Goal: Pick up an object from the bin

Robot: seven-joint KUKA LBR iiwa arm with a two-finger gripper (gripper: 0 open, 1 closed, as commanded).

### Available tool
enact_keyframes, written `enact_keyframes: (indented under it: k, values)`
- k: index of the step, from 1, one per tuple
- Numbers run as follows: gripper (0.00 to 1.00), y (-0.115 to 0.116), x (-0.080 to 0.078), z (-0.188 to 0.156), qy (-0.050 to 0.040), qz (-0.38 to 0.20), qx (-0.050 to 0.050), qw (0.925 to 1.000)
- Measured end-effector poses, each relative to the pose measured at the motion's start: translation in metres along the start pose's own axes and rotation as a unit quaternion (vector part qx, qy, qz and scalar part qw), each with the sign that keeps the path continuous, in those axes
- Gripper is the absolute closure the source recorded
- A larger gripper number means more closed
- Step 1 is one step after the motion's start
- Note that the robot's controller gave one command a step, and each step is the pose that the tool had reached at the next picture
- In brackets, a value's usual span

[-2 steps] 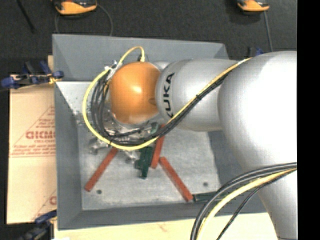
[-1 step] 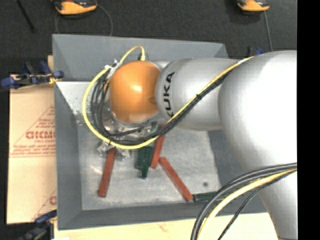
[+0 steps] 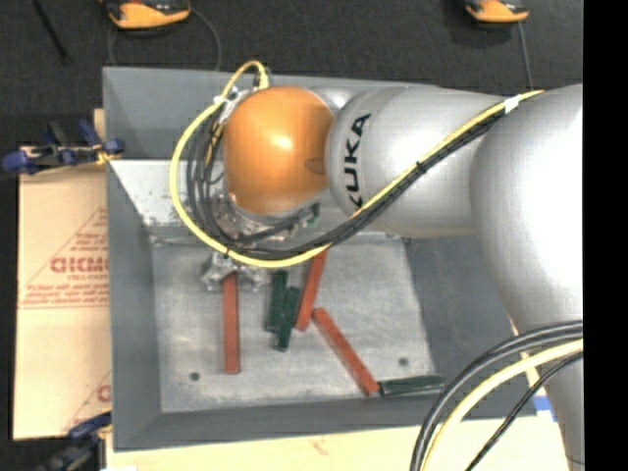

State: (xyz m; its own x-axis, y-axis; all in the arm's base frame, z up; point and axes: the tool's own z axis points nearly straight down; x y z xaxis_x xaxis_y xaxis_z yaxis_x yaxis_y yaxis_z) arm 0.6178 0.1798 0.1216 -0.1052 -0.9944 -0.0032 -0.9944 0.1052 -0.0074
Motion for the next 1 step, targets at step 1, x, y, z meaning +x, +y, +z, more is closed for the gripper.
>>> enact_keyframes:
  k: [1]
  values:
    - [1.00, -0.0048, 0.0042, -0.1014, -0.0007, 0.024, 0.003, 0.9997]
